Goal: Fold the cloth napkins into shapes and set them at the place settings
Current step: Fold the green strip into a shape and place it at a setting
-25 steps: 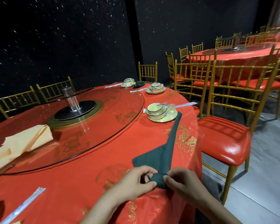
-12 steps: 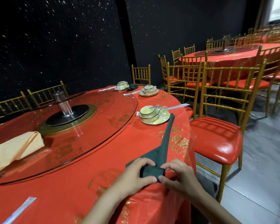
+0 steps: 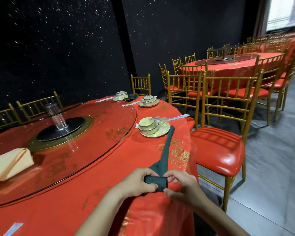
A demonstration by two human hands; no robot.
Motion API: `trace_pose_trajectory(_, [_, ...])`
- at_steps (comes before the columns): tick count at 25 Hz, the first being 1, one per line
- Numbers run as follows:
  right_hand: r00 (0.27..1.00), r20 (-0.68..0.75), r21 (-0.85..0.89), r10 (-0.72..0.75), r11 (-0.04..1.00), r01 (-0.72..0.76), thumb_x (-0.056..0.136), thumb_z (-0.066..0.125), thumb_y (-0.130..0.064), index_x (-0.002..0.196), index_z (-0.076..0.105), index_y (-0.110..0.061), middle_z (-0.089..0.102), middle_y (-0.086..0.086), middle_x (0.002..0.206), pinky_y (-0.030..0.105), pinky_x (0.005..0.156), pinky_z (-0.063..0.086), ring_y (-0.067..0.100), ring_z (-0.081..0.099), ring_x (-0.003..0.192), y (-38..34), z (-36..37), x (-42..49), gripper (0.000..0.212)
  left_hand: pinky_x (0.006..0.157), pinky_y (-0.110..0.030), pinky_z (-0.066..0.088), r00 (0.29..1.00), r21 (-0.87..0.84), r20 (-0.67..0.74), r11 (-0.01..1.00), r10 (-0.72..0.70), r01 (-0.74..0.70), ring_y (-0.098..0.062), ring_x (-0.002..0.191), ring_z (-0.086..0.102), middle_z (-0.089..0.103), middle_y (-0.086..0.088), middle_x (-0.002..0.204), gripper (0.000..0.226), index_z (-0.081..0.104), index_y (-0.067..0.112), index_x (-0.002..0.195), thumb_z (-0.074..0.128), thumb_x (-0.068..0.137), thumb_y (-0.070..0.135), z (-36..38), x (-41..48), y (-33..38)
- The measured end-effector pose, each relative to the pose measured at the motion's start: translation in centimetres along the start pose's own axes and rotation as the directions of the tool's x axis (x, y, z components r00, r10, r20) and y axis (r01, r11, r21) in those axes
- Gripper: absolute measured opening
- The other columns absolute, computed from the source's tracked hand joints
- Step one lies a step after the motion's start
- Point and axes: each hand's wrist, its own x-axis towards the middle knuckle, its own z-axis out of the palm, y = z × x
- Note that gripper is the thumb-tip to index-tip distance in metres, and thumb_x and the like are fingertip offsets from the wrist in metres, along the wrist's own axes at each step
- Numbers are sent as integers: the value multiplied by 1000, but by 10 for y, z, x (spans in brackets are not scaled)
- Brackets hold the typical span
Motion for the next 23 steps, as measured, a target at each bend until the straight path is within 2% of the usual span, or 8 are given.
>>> trace_pose_trajectory(2, [999,54,15,-9,1000,8,60,58,-60,101,48,-51,58,-30,92,33,85,39,0,53,81,0,-3,-3,43,53,-25,36,998,-6,49,999,-41,41,-7,50,45,52,12,58,16,66,23,84,66,69,20,-1,-3,3])
trace_pose_trajectory(4, [992,117,63,-37,998,30,64,64,-58,91,58,-43,62,-25,84,34,84,41,3,57,78,-3,-3,-12,31,52,-23,34,992,37,114,998,-59,55,-5,52,43,50,13,57,14,66,24,80,63,66,24,-2,-12,5])
trace_pose_trajectory(7, [989,138,83,-54,996,42,67,65,-59,90,64,-36,64,-19,79,37,84,44,3,59,81,-8,-1,-24,32,51,-21,32,977,84,179,991,-115,102,-3,51,41,49,14,57,16,65,21,79,61,64,28,-1,-24,8])
trace_pose_trajectory(13, [986,121,-97,-117,987,129,66,45,-61,117,54,-41,51,-25,105,25,96,28,-7,43,102,-24,-3,-30,56,55,-17,35,971,108,88,971,-222,212,-3,57,43,53,11,76,30,55,23,87,65,61,35,-2,-20,13])
trace_pose_trajectory(16, [994,97,-79,-55,995,63,61,45,-61,110,58,-41,52,-24,97,27,92,31,-6,46,96,-24,0,-25,55,70,-23,41,993,201,-65,973,-99,110,1,67,48,55,17,78,21,54,32,79,69,68,41,-6,-20,8])
trace_pose_trajectory(18, [997,71,-32,18,999,-16,56,40,-65,105,60,-43,51,-25,89,24,88,31,-7,47,89,-22,2,-15,58,85,-25,38,974,369,-214,929,71,13,4,85,49,55,22,87,21,51,42,77,63,68,57,-5,-25,3])
trace_pose_trajectory(20, [993,86,-19,79,997,-78,52,34,-68,98,60,-47,51,-22,89,21,87,29,-9,46,85,-20,1,-4,57,92,-24,33,949,401,-251,913,190,-77,4,96,46,54,25,96,25,52,48,81,55,65,66,2,-34,0])
trace_pose_trajectory(23, [985,101,60,138,988,-145,67,51,-59,79,56,-53,54,-18,88,31,95,38,-3,51,85,-14,4,6,15,96,-20,28,945,450,-228,886,235,-112,3,104,42,49,31,107,47,58,46,103,52,61,67,14,-40,-4])
